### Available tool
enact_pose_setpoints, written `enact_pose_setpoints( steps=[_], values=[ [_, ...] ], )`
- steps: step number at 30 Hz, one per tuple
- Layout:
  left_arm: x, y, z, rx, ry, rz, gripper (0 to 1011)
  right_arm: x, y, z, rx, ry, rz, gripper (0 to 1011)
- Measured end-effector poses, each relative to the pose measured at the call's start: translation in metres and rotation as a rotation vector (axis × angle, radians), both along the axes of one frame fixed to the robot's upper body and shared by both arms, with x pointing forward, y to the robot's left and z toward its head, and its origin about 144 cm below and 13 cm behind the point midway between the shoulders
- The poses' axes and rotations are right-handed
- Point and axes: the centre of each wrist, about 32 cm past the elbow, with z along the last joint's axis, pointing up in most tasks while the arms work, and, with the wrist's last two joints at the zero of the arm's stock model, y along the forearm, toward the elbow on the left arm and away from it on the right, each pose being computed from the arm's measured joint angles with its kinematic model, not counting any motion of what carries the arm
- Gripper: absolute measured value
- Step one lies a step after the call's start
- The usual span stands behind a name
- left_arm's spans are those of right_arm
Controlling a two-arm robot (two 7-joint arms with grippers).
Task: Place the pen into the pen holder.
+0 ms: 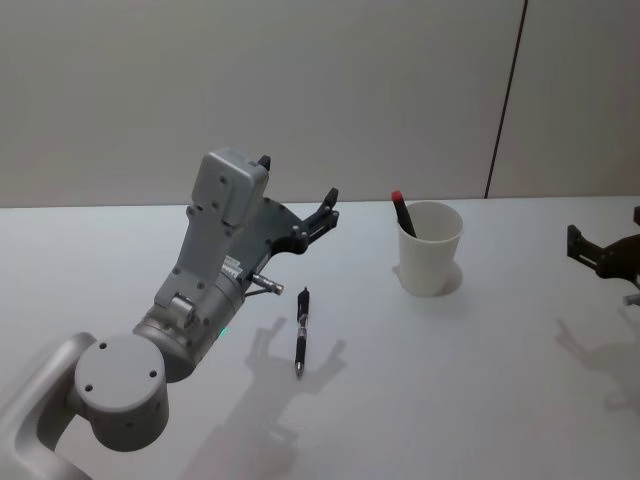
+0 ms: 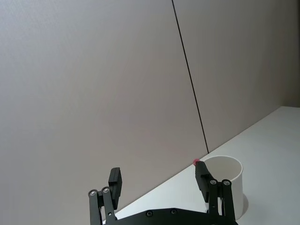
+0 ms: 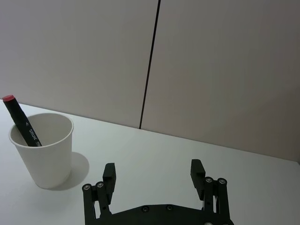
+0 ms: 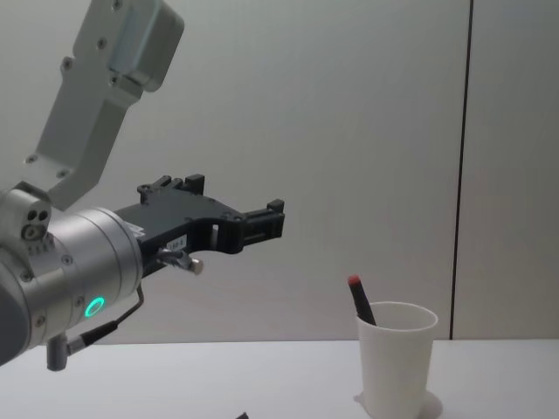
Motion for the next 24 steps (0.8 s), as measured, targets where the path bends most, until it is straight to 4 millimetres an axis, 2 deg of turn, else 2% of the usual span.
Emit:
enact_pose_setpoints(
  steps=[24],
  values=[
    [-0.01,0.003,0.004,-0.042,0.12,0.096,1003,-0.001,-0.002,0.0,-0.003,0.002,-0.006,1002]
  ],
)
